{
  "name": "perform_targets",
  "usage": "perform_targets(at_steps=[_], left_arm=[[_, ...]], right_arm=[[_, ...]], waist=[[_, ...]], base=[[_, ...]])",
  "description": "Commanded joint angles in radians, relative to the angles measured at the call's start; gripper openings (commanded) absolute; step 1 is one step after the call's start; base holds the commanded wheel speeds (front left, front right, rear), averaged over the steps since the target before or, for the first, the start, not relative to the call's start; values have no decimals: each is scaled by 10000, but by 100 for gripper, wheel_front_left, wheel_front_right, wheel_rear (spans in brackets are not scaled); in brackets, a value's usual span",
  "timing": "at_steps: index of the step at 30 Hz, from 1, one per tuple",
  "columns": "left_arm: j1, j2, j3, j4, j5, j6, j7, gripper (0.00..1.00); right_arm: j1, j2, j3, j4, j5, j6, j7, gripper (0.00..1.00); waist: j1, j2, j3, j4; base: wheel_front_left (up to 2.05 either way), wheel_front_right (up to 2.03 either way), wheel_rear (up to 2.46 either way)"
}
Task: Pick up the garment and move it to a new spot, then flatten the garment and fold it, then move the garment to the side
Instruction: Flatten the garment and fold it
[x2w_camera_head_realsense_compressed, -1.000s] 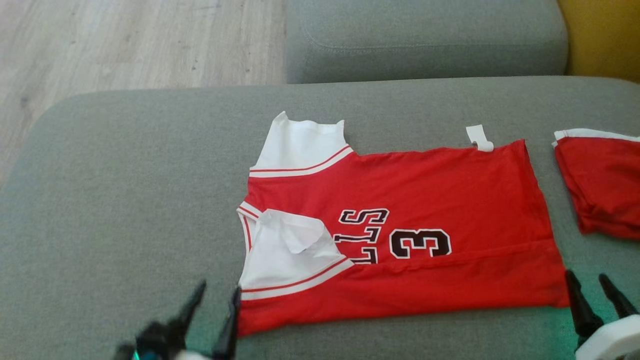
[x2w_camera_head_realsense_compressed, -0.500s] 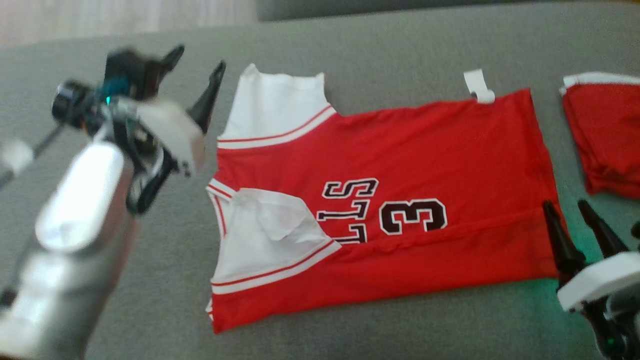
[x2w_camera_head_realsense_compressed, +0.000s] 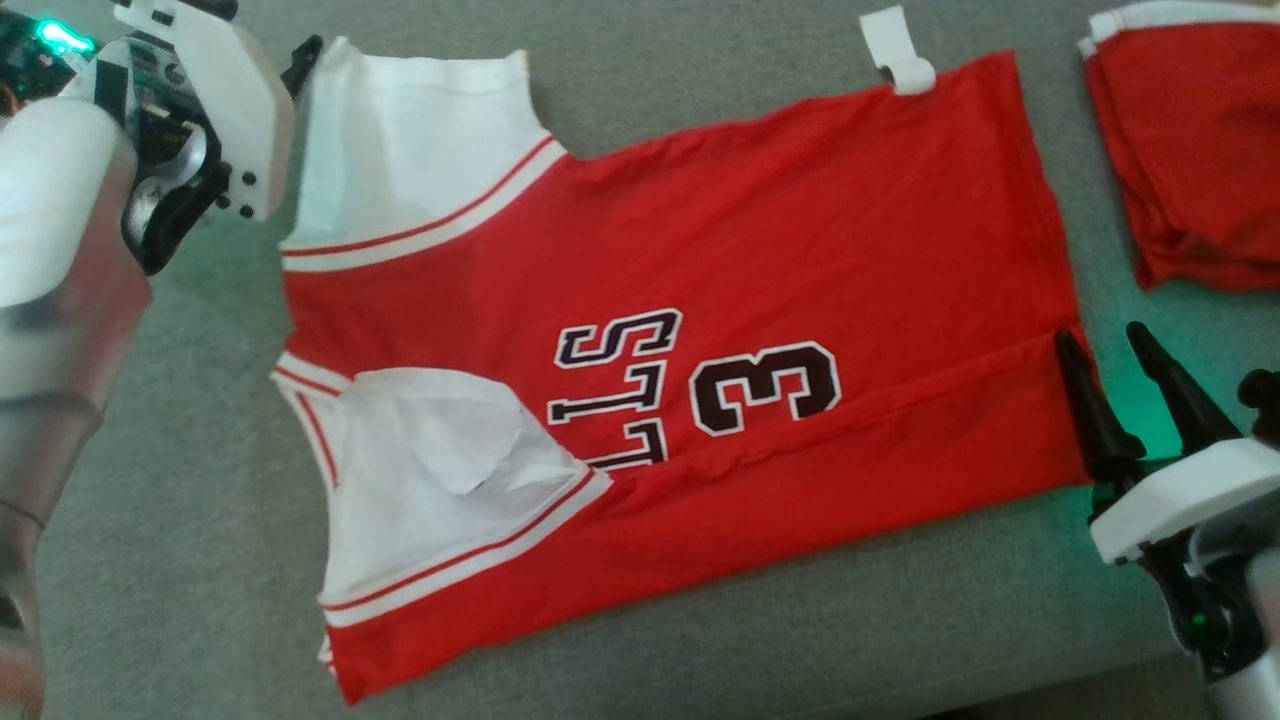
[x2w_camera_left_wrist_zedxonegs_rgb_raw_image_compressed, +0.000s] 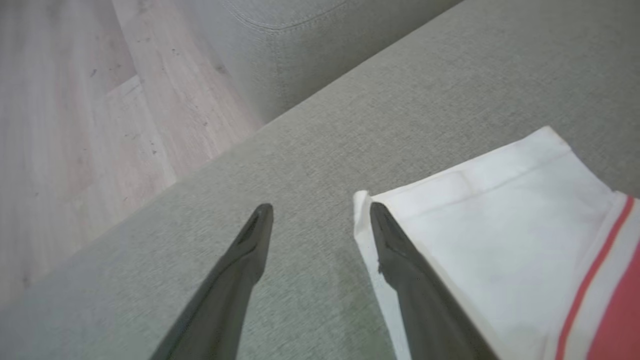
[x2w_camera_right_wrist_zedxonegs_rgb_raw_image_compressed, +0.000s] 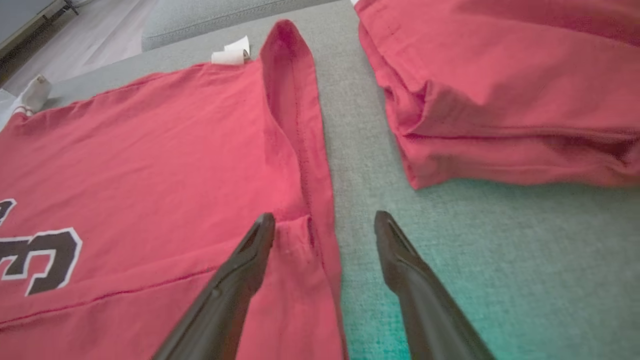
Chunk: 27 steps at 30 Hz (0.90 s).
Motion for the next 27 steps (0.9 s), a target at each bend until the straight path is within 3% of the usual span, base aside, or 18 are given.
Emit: perform_targets(at_steps=[1, 19, 20, 21, 22, 23, 24, 25, 27], left_arm=[[-613, 433, 165, -178, -175, 19, -65, 100], [-1581, 909, -1706, 434, -2000, 18, 237, 100], [-1609, 925, -1784, 445, -2078, 18, 246, 90], [-1634, 940, -1854, 463, -2153, 18, 249, 49], [-1653, 949, -1922, 476, -2232, 18, 248, 36], [-1657, 948, -1961, 487, -2358, 18, 251, 40], [-1664, 947, -2015, 475, -2467, 18, 248, 30], [-1684, 957, -2072, 473, -2548, 18, 235, 4], [-1717, 941, -2232, 444, -2772, 18, 250, 0]], right_arm=[[-29, -172, 140, -192, 3, 65, -144, 100], [-529, -78, 478, 381, 78, 65, -588, 100], [-547, -81, 483, 400, 79, 65, -600, 100], [-564, -85, 485, 416, 80, 65, -611, 100], [-581, -89, 483, 428, 78, 65, -621, 100], [-598, -94, 480, 434, 76, 65, -625, 100], [-619, -104, 478, 434, 74, 65, -623, 100], [-648, -122, 472, 423, 71, 65, -616, 100], [-790, -216, 403, 331, 56, 65, -620, 100]], waist=[[-1, 0, 178, -189], [-1, 0, 633, -675], [-1, 0, 640, -688], [-1, 0, 642, -699], [-1, 0, 639, -708], [-1, 0, 632, -715], [-1, 0, 622, -719], [-1, 0, 611, -721], [-1, 0, 545, -684]], base=[[0, 0, 0], [0, 0, 0], [0, 0, 0], [0, 0, 0], [0, 0, 0], [0, 0, 0], [0, 0, 0], [0, 0, 0], [0, 0, 0]])
